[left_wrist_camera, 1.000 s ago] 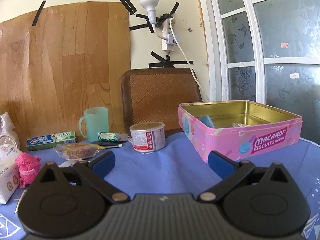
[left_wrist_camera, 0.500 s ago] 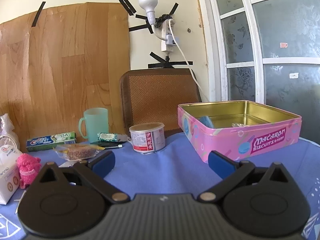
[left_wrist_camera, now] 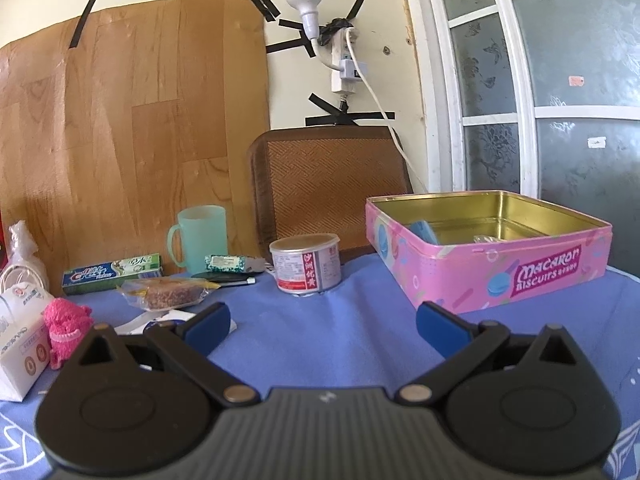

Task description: Organize soft objects

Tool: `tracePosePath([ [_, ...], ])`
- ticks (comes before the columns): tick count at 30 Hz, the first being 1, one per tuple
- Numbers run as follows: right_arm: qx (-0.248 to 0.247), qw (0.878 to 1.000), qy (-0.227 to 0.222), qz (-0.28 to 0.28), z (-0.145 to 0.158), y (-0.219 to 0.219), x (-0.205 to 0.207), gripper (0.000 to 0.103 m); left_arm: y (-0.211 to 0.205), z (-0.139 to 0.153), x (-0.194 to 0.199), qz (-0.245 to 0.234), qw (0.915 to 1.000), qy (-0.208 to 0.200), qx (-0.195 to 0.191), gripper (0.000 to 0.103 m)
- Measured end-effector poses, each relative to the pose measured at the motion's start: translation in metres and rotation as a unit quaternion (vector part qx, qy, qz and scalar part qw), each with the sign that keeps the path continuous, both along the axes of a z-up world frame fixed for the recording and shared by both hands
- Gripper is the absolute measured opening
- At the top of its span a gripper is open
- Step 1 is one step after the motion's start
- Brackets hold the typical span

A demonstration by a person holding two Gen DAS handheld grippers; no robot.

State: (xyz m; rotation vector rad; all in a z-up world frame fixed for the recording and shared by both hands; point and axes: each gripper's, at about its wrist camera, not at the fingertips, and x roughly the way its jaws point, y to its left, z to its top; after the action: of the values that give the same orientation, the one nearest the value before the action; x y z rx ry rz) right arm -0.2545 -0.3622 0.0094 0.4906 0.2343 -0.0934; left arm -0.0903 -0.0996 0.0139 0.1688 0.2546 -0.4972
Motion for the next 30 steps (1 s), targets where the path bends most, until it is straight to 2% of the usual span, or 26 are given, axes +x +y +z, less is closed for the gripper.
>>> tracePosePath([
  [16, -0.008, 1.0, 0.002, 0.005, 0.002, 0.004, 0.001, 0.103, 0.005, -0.001, -0.005, -0.003, 1.0, 0.003, 0.0, 0.103],
  [30, -0.015, 1.0, 0.005, 0.01, 0.001, 0.007, 0.002, 0.103, 0.017, -0.001, -0.004, 0.008, 0.9996, 0.016, -0.021, 0.103],
])
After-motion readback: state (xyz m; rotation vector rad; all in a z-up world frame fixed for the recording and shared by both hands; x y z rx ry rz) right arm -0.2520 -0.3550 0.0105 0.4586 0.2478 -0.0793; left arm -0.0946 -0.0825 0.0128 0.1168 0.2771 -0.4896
